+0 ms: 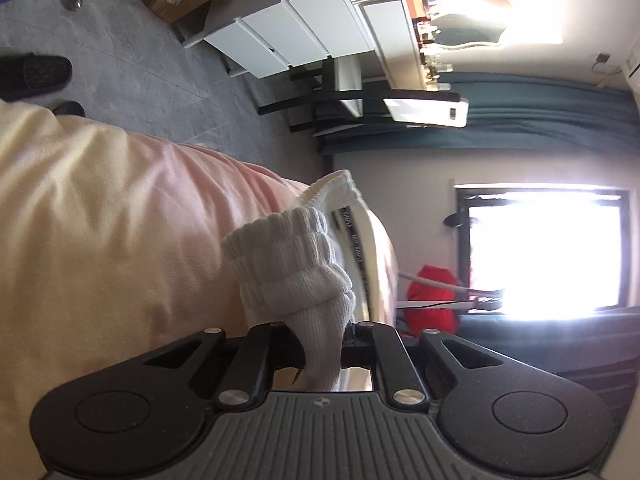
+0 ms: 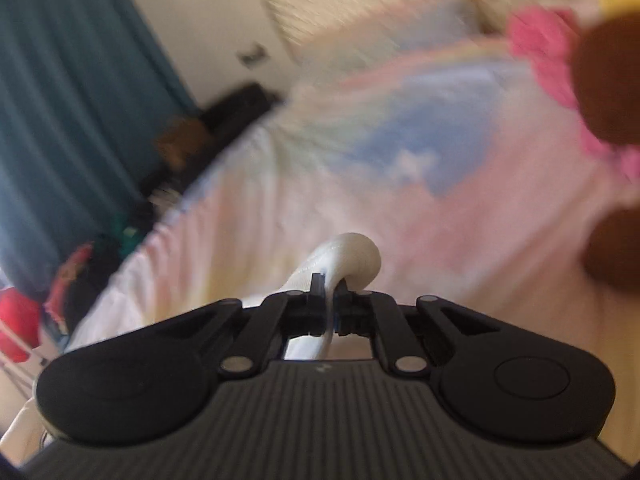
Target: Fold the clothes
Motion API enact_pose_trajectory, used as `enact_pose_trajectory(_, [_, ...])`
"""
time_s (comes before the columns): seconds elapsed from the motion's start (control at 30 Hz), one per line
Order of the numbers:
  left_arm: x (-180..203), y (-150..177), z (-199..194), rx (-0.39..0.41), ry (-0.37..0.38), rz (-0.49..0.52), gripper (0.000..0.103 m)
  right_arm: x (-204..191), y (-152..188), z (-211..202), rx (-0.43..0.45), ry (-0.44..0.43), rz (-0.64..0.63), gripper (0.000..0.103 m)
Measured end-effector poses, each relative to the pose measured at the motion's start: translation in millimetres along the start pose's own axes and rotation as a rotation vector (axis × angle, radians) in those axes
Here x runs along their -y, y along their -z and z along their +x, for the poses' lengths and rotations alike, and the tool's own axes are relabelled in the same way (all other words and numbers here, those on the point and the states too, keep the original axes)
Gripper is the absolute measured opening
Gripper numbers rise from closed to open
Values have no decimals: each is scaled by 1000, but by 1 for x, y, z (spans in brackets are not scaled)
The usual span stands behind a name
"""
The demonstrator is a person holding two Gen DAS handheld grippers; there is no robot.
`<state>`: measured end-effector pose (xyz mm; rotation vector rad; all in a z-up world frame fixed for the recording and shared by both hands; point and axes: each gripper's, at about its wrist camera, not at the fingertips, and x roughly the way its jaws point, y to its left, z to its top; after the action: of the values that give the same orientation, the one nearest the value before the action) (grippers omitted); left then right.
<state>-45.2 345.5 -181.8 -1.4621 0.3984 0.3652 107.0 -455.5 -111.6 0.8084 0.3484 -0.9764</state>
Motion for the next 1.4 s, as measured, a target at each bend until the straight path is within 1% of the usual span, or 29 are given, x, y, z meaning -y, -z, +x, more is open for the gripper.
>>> enact_pose_trajectory(0.03, [6, 0, 7, 0, -61, 24, 13, 4, 1, 7, -45, 57, 0, 7])
enact_pose_trajectory(0.1, [5, 0, 5, -4, -112, 37, 16, 6, 7, 22, -110, 156, -48, 9])
enact_pose_trajectory(0.13, [5, 0, 4, -3, -132, 49, 18, 8, 9, 27, -132, 185, -52, 10])
enact_pose_trajectory(0.2, [14, 1, 1, 3, -169, 114, 24, 16, 13, 32, -162, 199, 2, 12])
enact_pose_trajectory(0.23, [19, 2, 1, 6, -179, 154, 25, 17, 14, 32, -167, 212, 12, 18])
enact_pose_trajectory(0.27, [24, 3, 0, 9, -188, 191, 28, 15, 15, 30, -159, 229, 0, 29])
enact_pose_trajectory(0.3, [30, 6, -1, 10, -194, 221, 38, 11, 15, 26, -137, 233, -20, 36])
enact_pose_trajectory(0.33, [35, 9, -2, 15, -203, 250, 42, 8, 15, 21, -109, 221, -36, 55])
enact_pose_trajectory(0.37, [39, 13, -3, 27, -216, 275, 51, 6, 15, 16, -81, 205, -46, 75])
enact_pose_trajectory(0.4, [44, 17, -5, 39, -230, 302, 58, 4, 14, 11, -55, 184, -48, 82])
enact_pose_trajectory(0.43, [51, 23, -6, 53, -246, 335, 59, 1, 12, 7, -35, 169, -51, 86])
enact_pose_trajectory(0.5, [59, 34, -11, 85, -271, 389, 68, -6, 9, 1, -7, 135, -67, 85])
enact_pose_trajectory(0.6, [71, 55, -19, 164, -296, 472, 76, -22, 7, -10, 61, 96, -127, 85])
enact_pose_trajectory(0.63, [75, 63, -22, 191, -301, 505, 77, -28, 7, -15, 89, 75, -144, 85])
enact_pose_trajectory(0.67, [80, 72, -24, 220, -299, 549, 80, -33, 7, -19, 113, 44, -158, 85])
enact_pose_trajectory(0.73, [92, 91, -25, 274, -286, 645, 81, -44, 7, -24, 159, -20, -197, 85])
enact_pose_trajectory(0.8, [102, 109, -24, 288, -265, 732, 84, -54, 7, -23, 172, -84, -233, 85])
enact_pose_trajectory(0.87, [112, 128, -19, 275, -229, 824, 87, -61, 8, -11, 115, -165, -248, 85])
enact_pose_trajectory(0.9, [116, 137, -16, 260, -209, 867, 87, -64, 8, -2, 66, -211, -244, 85])
enact_pose_trajectory(0.93, [118, 145, -11, 229, -187, 902, 87, -64, 10, 12, -12, -261, -223, 85])
enact_pose_trajectory(0.97, [119, 152, -7, 197, -169, 928, 87, -62, 11, 26, -79, -298, -203, 85])
enact_pose_trajectory(1.0, [120, 159, -2, 167, -156, 947, 87, -61, 12, 37, -118, -314, -193, 85])
enact_pose_trajectory(1.03, [119, 167, 4, 144, -149, 960, 87, -60, 12, 46, -136, -321, -193, 85])
enact_pose_trajectory(1.07, [118, 173, 8, 137, -147, 964, 87, -59, 13, 56, -154, -328, -192, 86])
enact_pose_trajectory(1.13, [116, 183, 15, 140, -144, 973, 87, -59, 15, 71, -172, -322, -208, 86])
enact_pose_trajectory(1.23, [114, 198, 28, 142, -137, 1016, 87, -63, 21, 86, -195, -292, -257, 86])
enact_pose_trajectory(1.33, [113, 207, 41, 95, -129, 1060, 87, -69, 32, 98, -250, -265, -346, 86])
enact_pose_trajectory(1.4, [112, 212, 46, 73, -124, 1073, 87, -72, 38, 93, -244, -268, -408, 83])
